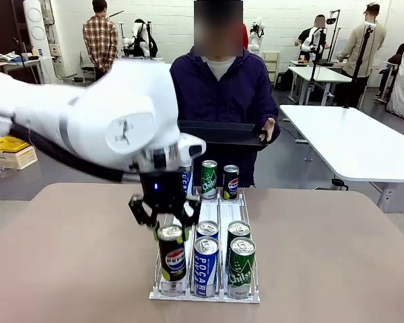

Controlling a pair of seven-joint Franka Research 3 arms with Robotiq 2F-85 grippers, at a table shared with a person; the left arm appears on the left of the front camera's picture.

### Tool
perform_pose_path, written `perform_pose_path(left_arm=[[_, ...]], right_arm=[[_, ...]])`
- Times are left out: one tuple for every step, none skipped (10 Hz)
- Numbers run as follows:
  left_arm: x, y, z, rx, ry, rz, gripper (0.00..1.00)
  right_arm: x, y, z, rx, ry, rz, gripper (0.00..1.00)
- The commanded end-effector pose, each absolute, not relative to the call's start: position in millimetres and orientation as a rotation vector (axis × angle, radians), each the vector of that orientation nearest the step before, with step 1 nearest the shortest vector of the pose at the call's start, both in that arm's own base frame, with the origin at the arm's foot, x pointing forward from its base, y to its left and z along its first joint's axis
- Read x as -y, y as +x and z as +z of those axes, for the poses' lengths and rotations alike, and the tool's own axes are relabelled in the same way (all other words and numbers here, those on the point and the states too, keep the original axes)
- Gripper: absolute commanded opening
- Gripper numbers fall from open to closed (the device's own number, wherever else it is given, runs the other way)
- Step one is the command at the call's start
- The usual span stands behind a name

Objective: Retrieve and hand over the desired beverage to the person.
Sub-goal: Pick up a can of the same type that the person held from the Automatic Can Dispenser.

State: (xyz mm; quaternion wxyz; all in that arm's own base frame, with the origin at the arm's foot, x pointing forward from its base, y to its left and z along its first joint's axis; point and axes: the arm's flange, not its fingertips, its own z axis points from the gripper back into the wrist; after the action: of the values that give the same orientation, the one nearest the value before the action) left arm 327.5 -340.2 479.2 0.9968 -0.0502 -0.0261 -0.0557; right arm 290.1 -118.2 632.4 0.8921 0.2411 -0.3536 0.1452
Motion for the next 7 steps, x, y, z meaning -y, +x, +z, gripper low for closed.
perform_pose_path(left_arm=[[339.2,307.9,550.4,0.206,-0.089,-0.168,0.00],[342.5,298.8,581.0,0.256,-0.073,-0.182,0.00],[345.2,292.6,602.9,0.288,-0.044,-0.179,0.00],[347.5,320.9,638.4,0.354,-0.001,-0.127,0.00],[347.1,323.9,638.9,0.348,-0.008,-0.132,0.00],[345.6,338.9,643.6,0.351,0.003,-0.126,0.00],[344.4,358.3,652.3,0.345,0.022,-0.134,0.00]], right_arm=[[118.9,291.8,632.2,0.743,0.526,0.318,1.00],[118.9,291.8,632.2,0.743,0.526,0.318,1.00],[118.9,291.8,632.2,0.743,0.526,0.318,1.00],[118.9,291.8,632.2,0.743,0.526,0.318,1.00],[118.9,291.8,632.2,0.743,0.526,0.318,1.00],[118.9,291.8,632.2,0.743,0.526,0.318,1.00],[118.9,291.8,632.2,0.743,0.526,0.318,1.00]])
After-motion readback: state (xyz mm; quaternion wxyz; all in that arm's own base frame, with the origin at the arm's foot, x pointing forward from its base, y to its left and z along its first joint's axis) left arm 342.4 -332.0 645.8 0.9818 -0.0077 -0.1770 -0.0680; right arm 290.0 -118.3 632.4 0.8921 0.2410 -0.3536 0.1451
